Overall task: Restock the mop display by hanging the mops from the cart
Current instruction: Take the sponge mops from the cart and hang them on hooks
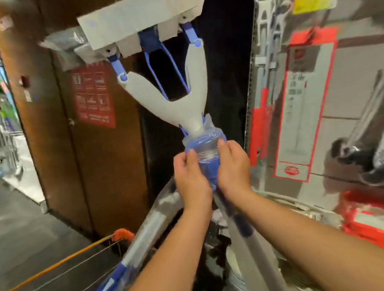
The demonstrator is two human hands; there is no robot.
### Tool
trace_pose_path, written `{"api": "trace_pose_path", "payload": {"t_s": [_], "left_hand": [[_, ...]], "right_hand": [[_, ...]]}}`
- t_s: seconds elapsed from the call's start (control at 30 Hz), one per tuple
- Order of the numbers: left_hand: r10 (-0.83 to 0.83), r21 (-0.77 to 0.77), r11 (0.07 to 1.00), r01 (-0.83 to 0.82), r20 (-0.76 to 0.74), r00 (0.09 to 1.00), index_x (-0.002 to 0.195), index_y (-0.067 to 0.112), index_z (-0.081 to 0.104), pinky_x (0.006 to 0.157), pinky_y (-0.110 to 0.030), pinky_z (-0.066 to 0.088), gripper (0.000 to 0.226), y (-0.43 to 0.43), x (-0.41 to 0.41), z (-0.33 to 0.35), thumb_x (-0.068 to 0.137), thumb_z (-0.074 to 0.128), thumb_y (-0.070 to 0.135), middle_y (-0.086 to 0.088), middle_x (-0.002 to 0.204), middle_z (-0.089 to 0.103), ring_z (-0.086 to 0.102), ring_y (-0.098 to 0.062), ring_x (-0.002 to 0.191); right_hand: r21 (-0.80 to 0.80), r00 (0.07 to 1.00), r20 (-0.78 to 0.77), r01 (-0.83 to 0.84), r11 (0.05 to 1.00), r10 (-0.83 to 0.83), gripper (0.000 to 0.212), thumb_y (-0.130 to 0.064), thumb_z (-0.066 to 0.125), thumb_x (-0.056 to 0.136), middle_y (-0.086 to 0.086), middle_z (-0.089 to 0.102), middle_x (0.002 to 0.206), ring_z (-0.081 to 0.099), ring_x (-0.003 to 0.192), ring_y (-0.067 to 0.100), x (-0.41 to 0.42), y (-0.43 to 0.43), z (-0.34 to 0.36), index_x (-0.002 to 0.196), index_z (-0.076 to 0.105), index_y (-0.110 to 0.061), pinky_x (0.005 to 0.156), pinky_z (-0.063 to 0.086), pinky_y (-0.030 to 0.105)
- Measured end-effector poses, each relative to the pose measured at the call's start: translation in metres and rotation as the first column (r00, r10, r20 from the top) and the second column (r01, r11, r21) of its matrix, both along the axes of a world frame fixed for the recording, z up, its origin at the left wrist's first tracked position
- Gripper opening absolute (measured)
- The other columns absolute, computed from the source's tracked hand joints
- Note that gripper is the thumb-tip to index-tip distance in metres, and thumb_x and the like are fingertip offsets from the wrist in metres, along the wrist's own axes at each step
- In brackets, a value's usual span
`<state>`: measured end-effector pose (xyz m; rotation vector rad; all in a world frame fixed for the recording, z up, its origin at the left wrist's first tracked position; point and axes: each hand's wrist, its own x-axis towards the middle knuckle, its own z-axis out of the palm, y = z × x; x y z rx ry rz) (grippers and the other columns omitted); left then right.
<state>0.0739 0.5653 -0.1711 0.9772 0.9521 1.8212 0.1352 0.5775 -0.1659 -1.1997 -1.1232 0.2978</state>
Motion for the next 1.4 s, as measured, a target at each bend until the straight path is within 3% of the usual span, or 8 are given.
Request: {"api": "trace_pose_path", "payload": {"t_s": [0.13, 0.4, 0.57, 0.77, 1.0, 1.1, 1.27, 1.4], "left_hand": [[-0.143, 0.044, 0.989, 0.144, -0.028, 0.989, 0.087, 0.019, 0.054, 0.068, -0.024, 0.048, 0.016, -0.023, 0.033, 0.007, 0.101, 0.046, 0.023, 0.001, 0.083, 0.061, 0.057, -0.011, 0.076], [-0.481, 0.194, 0.856, 0.478, -0.035, 0.876, 0.101, 0.002, 0.054, 0.053, -0.007, 0.043, 0.007, -0.093, 0.115, 0.053, 0.097, 0.051, 0.007, -0.004, 0.076, 0.059, 0.056, 0.007, 0.053], [-0.704, 0.134, 0.694, 0.708, -0.082, 0.706, 0.119, 0.004, 0.055, 0.089, -0.029, 0.05, 0.027, -0.144, 0.176, 0.04, 0.094, 0.059, 0.014, -0.013, 0.108, 0.065, 0.062, -0.017, 0.099], [-0.782, 0.183, 0.583, 0.792, -0.139, 0.608, 0.102, 0.019, 0.058, 0.081, -0.017, 0.05, 0.017, -0.199, 0.234, 0.047, 0.1, 0.045, 0.008, -0.001, 0.1, 0.067, 0.064, -0.005, 0.092], [-0.686, 0.36, 0.646, 0.673, -0.113, 0.719, 0.113, 0.011, 0.058, 0.085, -0.012, 0.045, 0.019, -0.254, 0.309, 0.099, 0.1, 0.044, 0.009, 0.0, 0.108, 0.065, 0.061, -0.01, 0.1], [-0.645, 0.431, 0.668, 0.607, -0.072, 0.761, 0.103, 0.016, 0.057, 0.074, -0.004, 0.041, 0.014, -0.274, 0.333, 0.128, 0.1, 0.046, 0.008, 0.012, 0.092, 0.062, 0.056, 0.007, 0.082], [-0.756, 0.432, 0.59, 0.682, -0.002, 0.655, 0.107, 0.005, 0.062, 0.082, -0.029, 0.05, 0.018, -0.305, 0.377, 0.159, 0.1, 0.049, 0.016, -0.008, 0.097, 0.068, 0.062, -0.015, 0.085], [-0.828, 0.405, 0.498, 0.767, -0.04, 0.559, 0.109, 0.011, 0.064, 0.093, -0.038, 0.049, 0.018, -0.329, 0.408, 0.169, 0.099, 0.05, 0.018, -0.011, 0.107, 0.068, 0.064, -0.023, 0.101]], "right_hand": [[0.065, 0.986, -0.04, 0.165, 0.984, -0.162, 0.037, -0.019, 0.045, 0.1, -0.007, 0.049, 0.064, 0.042, 0.058, 0.003, 0.032, -0.04, 0.009, 0.063, 0.043, -0.022, 0.054, 0.034, 0.015], [0.137, 0.877, -0.12, 0.478, 0.867, -0.465, 0.037, -0.02, 0.047, 0.1, -0.004, 0.05, 0.061, 0.043, 0.06, 0.014, 0.12, -0.122, 0.055, 0.063, 0.048, -0.017, 0.059, 0.033, 0.033], [0.195, 0.823, -0.202, 0.565, 0.802, -0.531, 0.036, -0.017, 0.048, 0.099, -0.001, 0.046, 0.059, 0.038, 0.055, 0.007, 0.168, -0.173, 0.086, 0.064, 0.048, -0.011, 0.053, 0.033, 0.021], [0.262, 0.838, -0.343, 0.518, 0.814, -0.423, 0.031, -0.017, 0.046, 0.1, 0.001, 0.055, 0.067, 0.048, 0.06, 0.01, 0.22, -0.225, 0.106, 0.071, 0.054, -0.012, 0.058, 0.04, 0.026], [0.29, 0.935, -0.14, 0.354, 0.889, -0.327, 0.022, -0.018, 0.045, 0.101, 0.0, 0.06, 0.077, 0.055, 0.07, 0.01, 0.284, -0.299, 0.151, 0.082, 0.056, -0.015, 0.063, 0.045, 0.021], [0.299, 0.953, -0.023, 0.296, 0.907, -0.303, 0.02, -0.016, 0.045, 0.101, 0.007, 0.065, 0.092, 0.059, 0.085, 0.015, 0.309, -0.324, 0.157, 0.094, 0.063, -0.012, 0.08, 0.049, 0.031], [0.282, 0.906, 0.084, 0.377, 0.882, -0.414, 0.024, -0.035, 0.053, 0.09, 0.004, 0.069, 0.1, 0.064, 0.095, 0.016, 0.348, -0.362, 0.133, 0.1, 0.065, -0.017, 0.085, 0.049, 0.03], [0.296, 0.867, 0.069, 0.454, 0.841, -0.493, 0.018, -0.012, 0.047, 0.099, -0.007, 0.06, 0.079, 0.054, 0.073, 0.004, 0.381, -0.395, 0.13, 0.087, 0.059, -0.018, 0.07, 0.042, 0.02]]}}
